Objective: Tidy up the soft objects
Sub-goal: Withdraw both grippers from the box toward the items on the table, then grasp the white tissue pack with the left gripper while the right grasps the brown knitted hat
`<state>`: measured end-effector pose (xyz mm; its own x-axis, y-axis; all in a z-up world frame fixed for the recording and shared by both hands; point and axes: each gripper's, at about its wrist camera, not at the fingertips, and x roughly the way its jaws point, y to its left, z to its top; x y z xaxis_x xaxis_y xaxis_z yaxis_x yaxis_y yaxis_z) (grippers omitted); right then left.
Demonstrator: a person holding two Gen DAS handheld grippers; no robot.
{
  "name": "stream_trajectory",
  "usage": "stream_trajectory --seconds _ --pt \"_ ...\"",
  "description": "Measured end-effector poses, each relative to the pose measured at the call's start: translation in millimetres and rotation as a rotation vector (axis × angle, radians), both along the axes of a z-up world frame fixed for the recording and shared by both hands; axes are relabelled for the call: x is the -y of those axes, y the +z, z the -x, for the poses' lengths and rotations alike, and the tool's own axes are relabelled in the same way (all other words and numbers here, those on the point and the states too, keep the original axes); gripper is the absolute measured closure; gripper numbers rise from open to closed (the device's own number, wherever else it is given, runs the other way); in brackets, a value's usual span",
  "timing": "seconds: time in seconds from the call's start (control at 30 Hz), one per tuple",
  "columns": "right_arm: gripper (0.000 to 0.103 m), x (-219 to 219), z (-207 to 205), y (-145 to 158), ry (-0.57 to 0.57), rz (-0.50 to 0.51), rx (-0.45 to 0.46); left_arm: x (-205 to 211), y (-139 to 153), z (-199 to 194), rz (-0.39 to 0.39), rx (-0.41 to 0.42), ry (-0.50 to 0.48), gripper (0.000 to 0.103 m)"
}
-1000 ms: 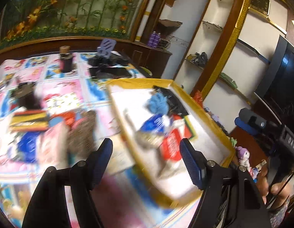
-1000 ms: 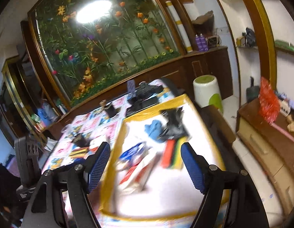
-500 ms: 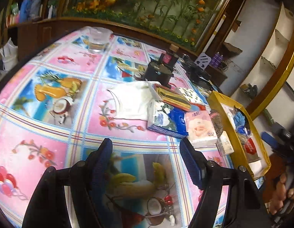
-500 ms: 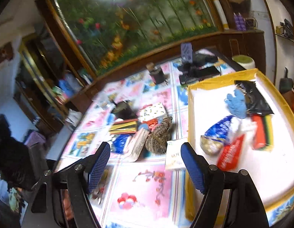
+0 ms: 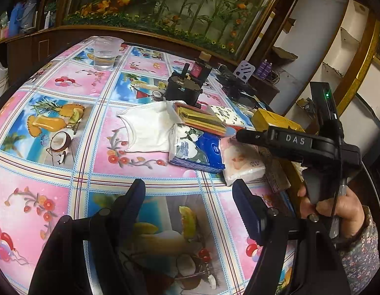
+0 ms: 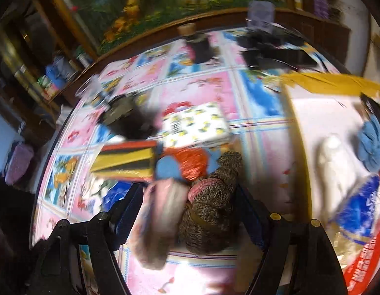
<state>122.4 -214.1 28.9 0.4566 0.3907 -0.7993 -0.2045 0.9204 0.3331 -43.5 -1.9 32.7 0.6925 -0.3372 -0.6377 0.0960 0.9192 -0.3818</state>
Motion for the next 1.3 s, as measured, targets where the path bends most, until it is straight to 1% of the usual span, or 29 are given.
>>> stream_trajectory --seconds 0.07,0.1,0.13,0.17,0.2,0.23,0.3,0.33,0.37,0.43,0.53,0.63,0.7,0.73,0.77,0.8,0.83,0.9,0.93,0.97,1.0,1.03,1.1,1.13,1.2,1.3 --pt "0.023 -25.2 16.5 1.4 0.133 -0.048 -0.005 0.1 1.0 1.2 0.001 0.008 0.000 0.031" --pt "0.023 -34.4 24.3 2.2 0.201 -0.098 -0.017 0.2 1.4 1.7 0.001 0.011 0.000 0.031" --pt "0.024 -40.3 31.1 2.5 0.276 -0.190 -0.057 0.5 1.6 2.4 -0.002 0.010 -0.002 0.030" --pt "0.024 -38.1 34.9 4.7 0.302 -0.275 -0.082 1.5 1.5 2.6 -0.004 0.010 -0.006 0.030" --pt "0.024 -32.2 37.0 8.0 0.295 -0.312 -0.088 2.0 2.0 2.9 -0.009 0.014 -0.005 0.030" --pt "0.024 -22.9 38.4 14.5 0.260 -0.297 -0.066 2.2 2.2 3.4 -0.015 0.018 0.000 0.029" --pt "0.024 -3.4 39.4 30.4 0.182 -0.191 0.020 1.9 2.4 3.7 -0.008 0.022 -0.004 0.028" --pt "0.023 5.1 39.1 36.1 0.151 -0.130 0.051 2.2 2.2 3.4 -0.010 0.021 -0.004 0.028" --pt "0.023 13.2 37.1 38.4 0.121 -0.068 0.061 2.0 2.4 3.6 -0.011 0.022 -0.003 0.028" --pt "0.023 28.1 31.5 36.0 0.065 -0.004 0.056 0.8 2.6 3.9 -0.004 0.026 -0.002 0.028" --pt "0.023 42.2 22.6 17.6 0.033 0.032 -0.002 -0.8 2.8 5.2 0.001 0.030 0.003 0.028" --pt "0.023 39.1 22.1 1.3 0.012 0.100 -0.021 -2.8 3.5 6.2 0.006 0.034 0.012 0.028" --pt "0.023 27.7 26.2 -4.9 0.043 0.131 -0.033 -4.1 4.0 6.8 0.009 0.036 0.016 0.028" --pt "0.022 21.7 31.5 -5.1 0.055 0.158 -0.020 -4.3 4.3 7.3 0.009 0.038 0.018 0.028" --pt "0.021 16.3 36.4 -7.7 0.075 0.165 -0.029 -5.0 4.7 7.6 0.012 0.040 0.019 0.028" --pt "0.019 12.0 41.2 -8.0 0.097 0.137 -0.035 -6.3 5.4 8.4 0.017 0.044 0.022 0.028" --pt "0.017 11.7 47.1 -5.3 0.135 0.048 -0.045 -7.9 6.0 9.4 0.021 0.049 0.029 0.028" --pt "0.017 13.3 54.6 5.9 0.189 -0.080 -0.042 -10.7 6.1 10.0 0.035 0.050 0.036 0.028" --pt "0.017 18.5 55.4 12.0 0.195 -0.142 -0.038 -11.7 5.6 9.5 0.040 0.047 0.038 0.028" --pt "0.017 26.0 54.9 18.7 0.172 -0.173 -0.023 -12.3 5.2 8.8 0.041 0.043 0.040 0.028" --pt "0.017 31.4 54.2 23.8 0.142 -0.156 -0.003 -12.6 5.1 9.2 0.043 0.041 0.040 0.028" --pt "0.017 34.3 52.9 27.0 0.117 -0.102 0.017 -12.3 5.2 9.0 0.043 0.039 0.040 0.028" --pt "0.017 34.2 51.3 27.3 0.093 -0.007 0.027 -10.7 5.3 8.6 0.037 0.037 0.041 0.028" --pt "0.017 35.7 51.1 24.7 0.084 0.021 0.024 -9.3 4.5 6.8 0.027 0.030 0.043 0.028" --pt "0.017 38.0 50.8 17.6 0.081 0.028 0.005 -5.7 0.4 -0.1 -0.002 -0.005 0.053 0.028" --pt "0.017 42.3 49.0 13.0 0.061 -0.015 -0.011 -6.8 -7.6 -11.0 -0.017 -0.061 0.079 0.028"
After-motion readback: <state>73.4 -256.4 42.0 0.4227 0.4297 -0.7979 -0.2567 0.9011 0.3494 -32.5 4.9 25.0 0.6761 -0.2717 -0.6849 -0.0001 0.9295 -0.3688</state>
